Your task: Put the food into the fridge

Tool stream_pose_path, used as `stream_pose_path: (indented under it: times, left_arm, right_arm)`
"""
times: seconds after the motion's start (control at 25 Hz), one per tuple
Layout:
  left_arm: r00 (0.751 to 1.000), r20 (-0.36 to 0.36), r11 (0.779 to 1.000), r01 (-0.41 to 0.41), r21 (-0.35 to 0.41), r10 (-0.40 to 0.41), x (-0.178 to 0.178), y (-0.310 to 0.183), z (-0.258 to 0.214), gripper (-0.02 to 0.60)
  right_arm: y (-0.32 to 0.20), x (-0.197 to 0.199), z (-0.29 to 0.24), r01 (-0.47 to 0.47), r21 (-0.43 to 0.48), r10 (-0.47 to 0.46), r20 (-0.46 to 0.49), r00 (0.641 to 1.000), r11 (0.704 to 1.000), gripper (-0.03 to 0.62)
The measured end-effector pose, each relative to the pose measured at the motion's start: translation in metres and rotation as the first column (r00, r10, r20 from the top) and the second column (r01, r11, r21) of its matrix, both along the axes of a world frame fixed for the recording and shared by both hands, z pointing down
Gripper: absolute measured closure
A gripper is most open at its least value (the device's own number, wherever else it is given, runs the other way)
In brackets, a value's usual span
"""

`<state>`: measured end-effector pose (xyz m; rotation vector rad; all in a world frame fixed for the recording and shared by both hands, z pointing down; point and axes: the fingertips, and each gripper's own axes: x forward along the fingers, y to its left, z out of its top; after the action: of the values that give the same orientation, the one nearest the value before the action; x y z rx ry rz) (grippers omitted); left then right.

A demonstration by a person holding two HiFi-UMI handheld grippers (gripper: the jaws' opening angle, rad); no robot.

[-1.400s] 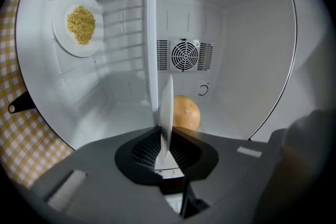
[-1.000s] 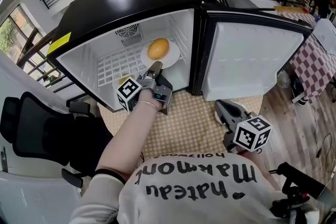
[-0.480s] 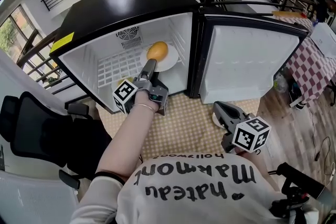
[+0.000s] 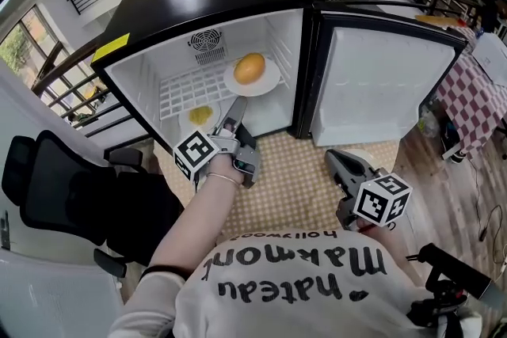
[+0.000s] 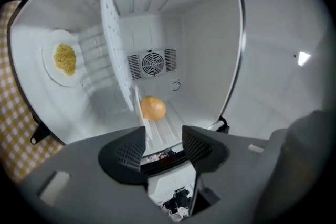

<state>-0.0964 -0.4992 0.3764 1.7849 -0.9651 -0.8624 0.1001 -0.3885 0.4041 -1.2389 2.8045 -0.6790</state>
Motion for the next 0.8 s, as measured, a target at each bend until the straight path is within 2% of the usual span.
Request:
stream_pose_path:
  times: [0.08,0.12,0.2,0.28,0.36,0.48,0.56,0.64,0.72,0.8]
  left_arm:
    - [0.996,0.077,0.997,-0.054,0.062,0.049,0.007,0.02,-0.008,0.414]
    - [0.989,0.124,0.992,-0.088,0.094,0.076,0.011,0.031,-0.012,0.421]
    - [0.967,0.226,0.975,-0.157,0.154,0.12,0.018,0.056,-0.021,0.45]
    - [0.932,0.331,0.953,-0.223,0.204,0.147,0.023,0.083,-0.029,0.476]
    - [0.884,0.437,0.924,-0.295,0.244,0.166,0.028,0.113,-0.036,0.494]
    - [0.79,0.585,0.866,-0.412,0.284,0.184,0.038,0.165,-0.043,0.551]
    - [0.738,0.651,0.835,-0.463,0.296,0.179,0.042,0.198,-0.044,0.595]
    - [0.689,0.707,0.809,-0.501,0.307,0.159,0.044,0.229,-0.044,0.597]
    - [0.641,0.757,0.791,-0.524,0.314,0.124,0.042,0.258,-0.042,0.595]
    - [0.615,0.783,0.792,-0.524,0.313,0.097,0.034,0.282,-0.037,0.592]
  right_arm:
    - [0.009,-0.008,-0.001,0.004,0.004,-0.004,0.002,1.0,1.0,0.579]
    - [0.015,-0.013,-0.001,0.008,0.003,-0.008,0.002,1.0,1.0,0.579]
    - [0.03,-0.024,-0.002,0.014,0.003,-0.014,0.002,1.0,1.0,0.579]
    - [0.046,-0.034,-0.004,0.014,0.01,-0.014,0.011,1.0,1.0,0.579]
    - [0.064,-0.043,-0.008,0.01,0.018,-0.011,0.023,1.0,1.0,0.579]
    - [0.096,-0.055,-0.017,0.014,0.027,-0.015,0.04,0.999,1.0,0.579]
    - [0.12,-0.062,-0.019,0.015,0.031,-0.016,0.047,0.999,0.999,0.579]
    - [0.144,-0.068,-0.019,0.013,0.032,-0.015,0.051,0.999,0.999,0.579]
    - [0.167,-0.074,-0.016,0.014,0.026,-0.015,0.041,0.999,1.0,0.579]
    - [0.19,-0.078,-0.01,0.017,0.014,-0.017,0.01,1.0,1.0,0.579]
